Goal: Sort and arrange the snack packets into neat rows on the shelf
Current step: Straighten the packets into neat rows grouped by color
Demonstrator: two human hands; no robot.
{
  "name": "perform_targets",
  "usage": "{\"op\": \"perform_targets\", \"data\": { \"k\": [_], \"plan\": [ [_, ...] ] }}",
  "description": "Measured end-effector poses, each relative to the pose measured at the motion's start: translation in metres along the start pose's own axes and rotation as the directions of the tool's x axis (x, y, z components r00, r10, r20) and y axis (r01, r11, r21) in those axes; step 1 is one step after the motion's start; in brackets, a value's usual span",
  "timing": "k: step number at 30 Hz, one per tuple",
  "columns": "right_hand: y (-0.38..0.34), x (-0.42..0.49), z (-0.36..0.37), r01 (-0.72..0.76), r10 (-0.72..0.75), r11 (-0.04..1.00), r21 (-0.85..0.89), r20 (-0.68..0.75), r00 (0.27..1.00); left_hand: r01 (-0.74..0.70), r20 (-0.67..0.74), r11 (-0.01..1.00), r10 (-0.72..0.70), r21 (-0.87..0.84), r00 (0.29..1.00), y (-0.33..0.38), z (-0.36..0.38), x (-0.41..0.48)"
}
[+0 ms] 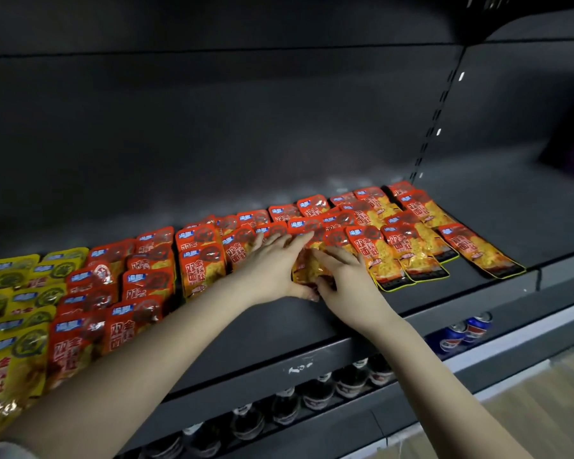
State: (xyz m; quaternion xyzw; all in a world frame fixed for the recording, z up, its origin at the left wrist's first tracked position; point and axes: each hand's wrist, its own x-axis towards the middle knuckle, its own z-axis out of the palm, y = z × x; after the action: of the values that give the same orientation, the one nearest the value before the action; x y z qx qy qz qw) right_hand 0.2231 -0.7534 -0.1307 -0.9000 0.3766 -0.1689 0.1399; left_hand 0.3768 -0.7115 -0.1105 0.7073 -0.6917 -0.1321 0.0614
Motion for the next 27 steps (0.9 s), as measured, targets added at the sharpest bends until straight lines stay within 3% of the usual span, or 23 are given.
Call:
{"op": "perform_targets", "data": {
  "k": [6, 14, 24, 27],
  "plan": [
    [0.002, -0.006, -0.008, 0.003, 0.021, 0.982, 0.187, -0.124, 0.992, -0.035, -0.062, 0.990, 0.026, -0.139, 0.998, 0.013, 0.007, -0.003],
    [-0.026, -0.014, 0.000, 0.074, -0.012, 0.947, 0.311, -0.199, 0.980, -0.066, -0.122, 0.994, 0.056, -0.085, 0.991, 0.010, -0.004, -0.028],
    [-0.086, -0.006, 0.029, 0.094, -0.081, 0.922, 0.377, -0.051, 0.995, -0.084, -0.115, 0.993, 0.094, 0.087, 0.989, -0.037, -0.013, -0.075],
    [-0.102, -0.004, 0.037, 0.105, -0.103, 0.918, 0.382, -0.024, 0.994, -0.091, -0.073, 0.994, 0.095, 0.053, 0.993, -0.054, -0.016, -0.085]
  ]
}}
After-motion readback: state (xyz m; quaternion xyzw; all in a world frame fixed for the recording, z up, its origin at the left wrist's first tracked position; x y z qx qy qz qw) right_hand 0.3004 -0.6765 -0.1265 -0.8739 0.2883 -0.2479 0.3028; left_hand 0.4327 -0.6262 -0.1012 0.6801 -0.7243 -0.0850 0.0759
